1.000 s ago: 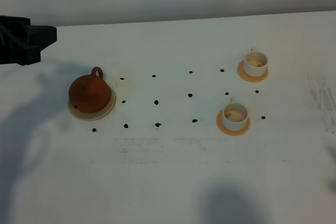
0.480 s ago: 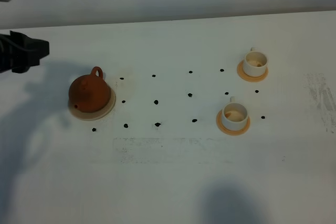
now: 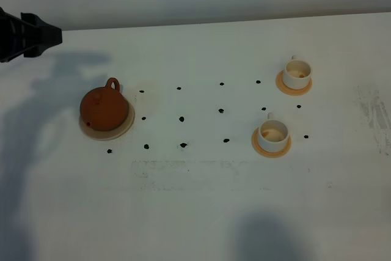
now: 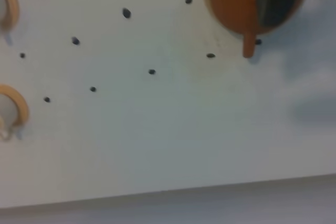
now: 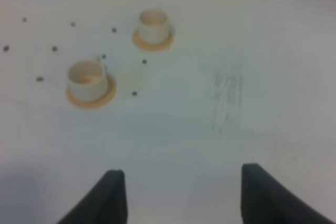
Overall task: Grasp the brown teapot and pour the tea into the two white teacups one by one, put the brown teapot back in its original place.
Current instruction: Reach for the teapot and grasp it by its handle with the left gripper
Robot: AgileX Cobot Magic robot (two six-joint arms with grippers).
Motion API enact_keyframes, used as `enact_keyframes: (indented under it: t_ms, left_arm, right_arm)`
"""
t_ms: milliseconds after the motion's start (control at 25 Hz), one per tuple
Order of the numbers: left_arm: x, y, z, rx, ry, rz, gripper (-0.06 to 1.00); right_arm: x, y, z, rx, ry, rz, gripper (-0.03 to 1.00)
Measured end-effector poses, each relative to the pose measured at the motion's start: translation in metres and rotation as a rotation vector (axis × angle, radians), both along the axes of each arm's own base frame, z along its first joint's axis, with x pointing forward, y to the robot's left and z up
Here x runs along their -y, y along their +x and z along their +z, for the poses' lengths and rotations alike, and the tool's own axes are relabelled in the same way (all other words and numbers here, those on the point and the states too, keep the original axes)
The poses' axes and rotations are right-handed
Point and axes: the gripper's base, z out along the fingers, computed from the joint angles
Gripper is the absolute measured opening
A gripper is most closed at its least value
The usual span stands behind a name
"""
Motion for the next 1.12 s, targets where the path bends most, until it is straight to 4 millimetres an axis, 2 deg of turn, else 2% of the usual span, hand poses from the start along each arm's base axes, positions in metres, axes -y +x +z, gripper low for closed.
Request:
enact_keyframes:
  t_ms: [200,600,1120]
  left_arm:
    - [-0.003,0.016,-0.004,-0.014,0.008,0.029,0.53]
    - [-0.007,0.034,-0.034,-0.079,0.039,0.037,0.53]
    - [-0.006,0.035,-0.04,-0.12,0.005,0.055,0.53]
  right_arm:
    - [0.0,0.002,-0.004,0.011,0.006,-0.006,0.47]
    - [0.0,0.002,-0.003,0.017,0.014,-0.006,0.47]
    - [0.0,0.003,-0.003,0.02,0.011,-0.007,0.47]
